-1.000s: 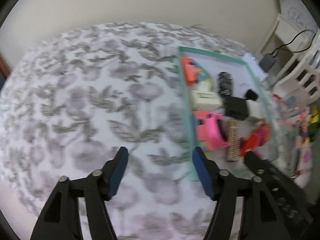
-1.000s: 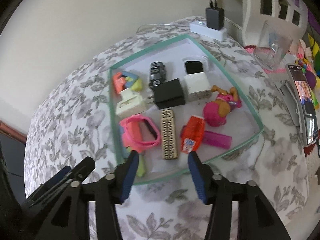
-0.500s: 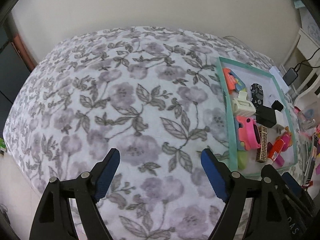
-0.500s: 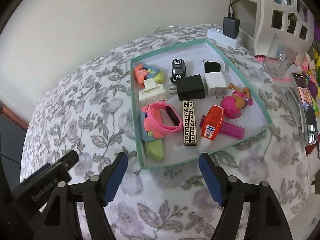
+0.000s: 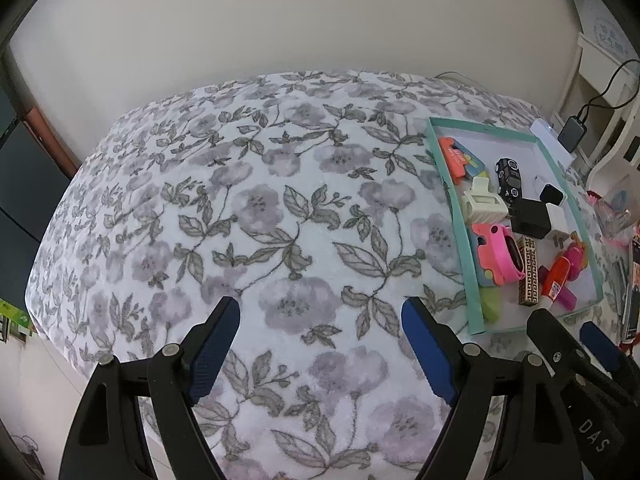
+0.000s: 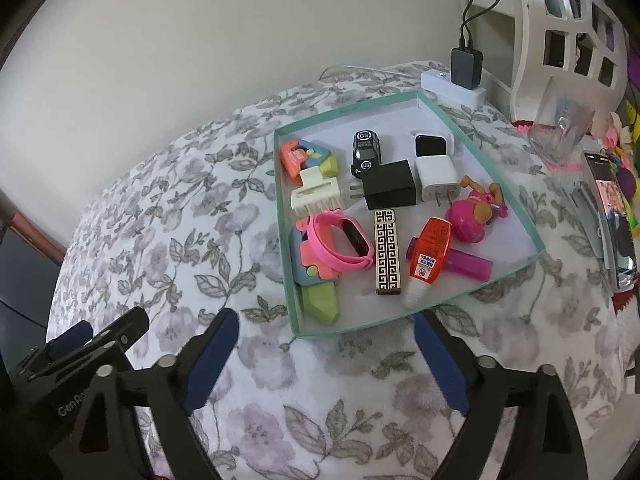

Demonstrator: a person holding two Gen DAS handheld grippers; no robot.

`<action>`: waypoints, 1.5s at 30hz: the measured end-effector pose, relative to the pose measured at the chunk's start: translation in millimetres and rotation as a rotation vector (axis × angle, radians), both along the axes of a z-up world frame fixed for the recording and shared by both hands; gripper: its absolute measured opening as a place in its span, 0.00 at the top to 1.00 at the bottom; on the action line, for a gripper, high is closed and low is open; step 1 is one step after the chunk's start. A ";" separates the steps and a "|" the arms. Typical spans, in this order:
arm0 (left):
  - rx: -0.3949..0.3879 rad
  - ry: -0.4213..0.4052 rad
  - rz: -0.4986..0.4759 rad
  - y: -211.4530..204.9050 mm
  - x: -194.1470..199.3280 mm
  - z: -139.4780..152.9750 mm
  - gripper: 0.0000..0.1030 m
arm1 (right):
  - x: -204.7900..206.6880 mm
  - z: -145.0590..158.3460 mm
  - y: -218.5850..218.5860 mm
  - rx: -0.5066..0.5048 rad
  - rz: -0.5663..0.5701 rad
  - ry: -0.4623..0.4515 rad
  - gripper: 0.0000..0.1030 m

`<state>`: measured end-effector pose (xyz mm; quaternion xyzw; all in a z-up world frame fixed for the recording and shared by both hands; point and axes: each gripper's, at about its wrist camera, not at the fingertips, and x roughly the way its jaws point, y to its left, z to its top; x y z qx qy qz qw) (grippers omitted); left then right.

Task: Organize rigid objects

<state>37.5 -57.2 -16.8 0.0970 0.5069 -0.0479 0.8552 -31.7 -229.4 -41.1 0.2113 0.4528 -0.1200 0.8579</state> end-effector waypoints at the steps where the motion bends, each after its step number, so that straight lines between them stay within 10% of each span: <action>1: 0.002 -0.001 0.001 0.9 -0.6 0.2 0.19 | -0.3 1.1 0.7 -0.005 0.001 -0.004 0.07; 45: -0.025 0.017 0.070 27.4 -0.5 -2.6 0.19 | 5.4 8.1 17.5 -0.186 0.065 0.018 0.00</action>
